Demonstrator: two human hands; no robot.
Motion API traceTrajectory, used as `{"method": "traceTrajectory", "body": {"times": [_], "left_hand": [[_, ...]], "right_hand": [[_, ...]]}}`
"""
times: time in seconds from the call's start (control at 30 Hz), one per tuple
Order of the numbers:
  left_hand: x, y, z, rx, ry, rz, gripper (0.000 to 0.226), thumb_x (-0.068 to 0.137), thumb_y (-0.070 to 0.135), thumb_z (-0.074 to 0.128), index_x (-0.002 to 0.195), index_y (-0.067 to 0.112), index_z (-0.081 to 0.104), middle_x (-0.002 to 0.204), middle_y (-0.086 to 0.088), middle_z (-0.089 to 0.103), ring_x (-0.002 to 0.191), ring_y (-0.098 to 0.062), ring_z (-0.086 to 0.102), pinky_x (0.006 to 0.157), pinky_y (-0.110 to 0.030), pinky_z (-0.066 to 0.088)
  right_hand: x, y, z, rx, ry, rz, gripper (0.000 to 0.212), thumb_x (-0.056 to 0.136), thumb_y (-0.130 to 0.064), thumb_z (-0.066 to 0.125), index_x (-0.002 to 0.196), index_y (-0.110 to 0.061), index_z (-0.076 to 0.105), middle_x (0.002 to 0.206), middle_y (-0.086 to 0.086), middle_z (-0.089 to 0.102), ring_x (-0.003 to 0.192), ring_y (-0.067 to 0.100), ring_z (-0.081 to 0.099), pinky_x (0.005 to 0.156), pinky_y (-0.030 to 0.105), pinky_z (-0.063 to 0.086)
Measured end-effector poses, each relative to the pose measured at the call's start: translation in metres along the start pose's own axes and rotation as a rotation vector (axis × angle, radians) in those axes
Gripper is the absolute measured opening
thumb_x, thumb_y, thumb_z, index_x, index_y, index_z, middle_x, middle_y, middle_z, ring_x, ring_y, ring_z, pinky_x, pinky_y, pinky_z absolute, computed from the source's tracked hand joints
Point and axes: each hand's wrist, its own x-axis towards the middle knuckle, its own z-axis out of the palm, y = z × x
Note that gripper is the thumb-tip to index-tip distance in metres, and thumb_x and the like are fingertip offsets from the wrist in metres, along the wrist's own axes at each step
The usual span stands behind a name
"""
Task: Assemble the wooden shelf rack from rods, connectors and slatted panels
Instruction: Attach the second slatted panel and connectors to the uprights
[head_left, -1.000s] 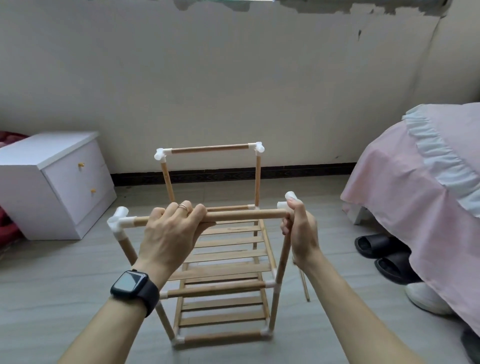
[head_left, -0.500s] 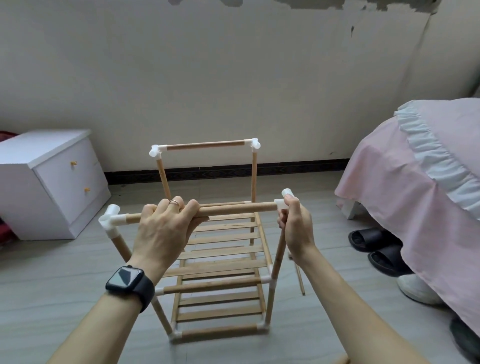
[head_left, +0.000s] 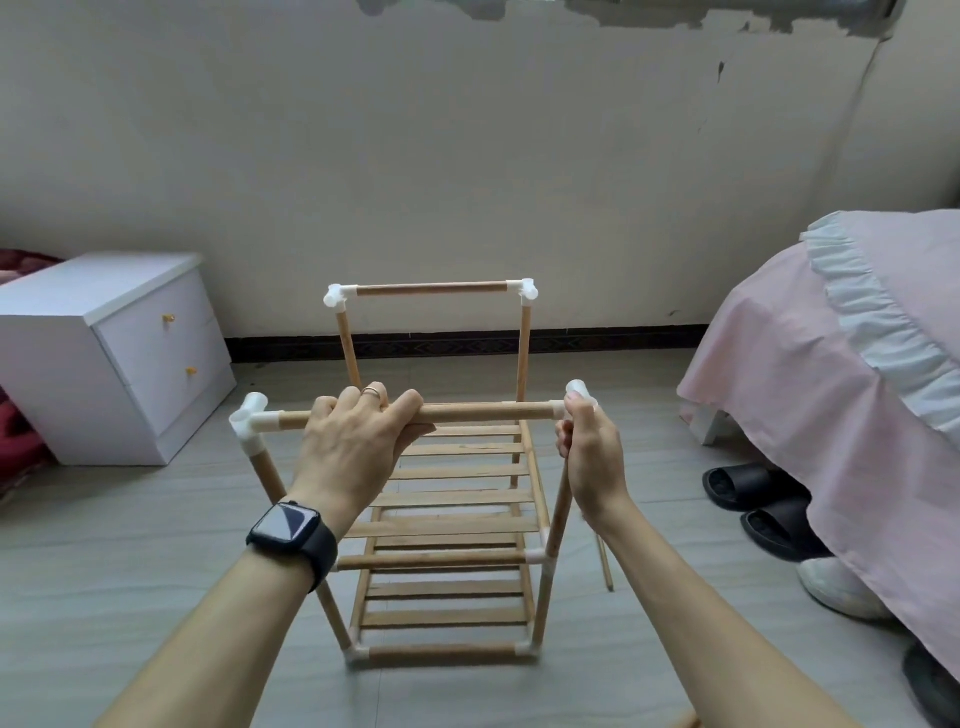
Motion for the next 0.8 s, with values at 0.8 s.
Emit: {"method": "traceTrajectory", "body": {"times": [0.8], "left_hand": [[-0.012,-0.077,0.032,-1.285,0.149,-0.89,0.02,0.082,0.034,0.045,0.075,0.018,0.054,0.049,0.012,0.046,0.045,-0.006,0.043,0.057,-0.038,0.043]], "right_hand": [[0.034,-0.004,0.007,-0.109,0.045,0.148,0.027,0.091,-0.037,0.053,0.07,-0.022,0.045,0.058,-0.004,0.038,0.056,0.013,0.036,0.055,0.032,0.037]]}}
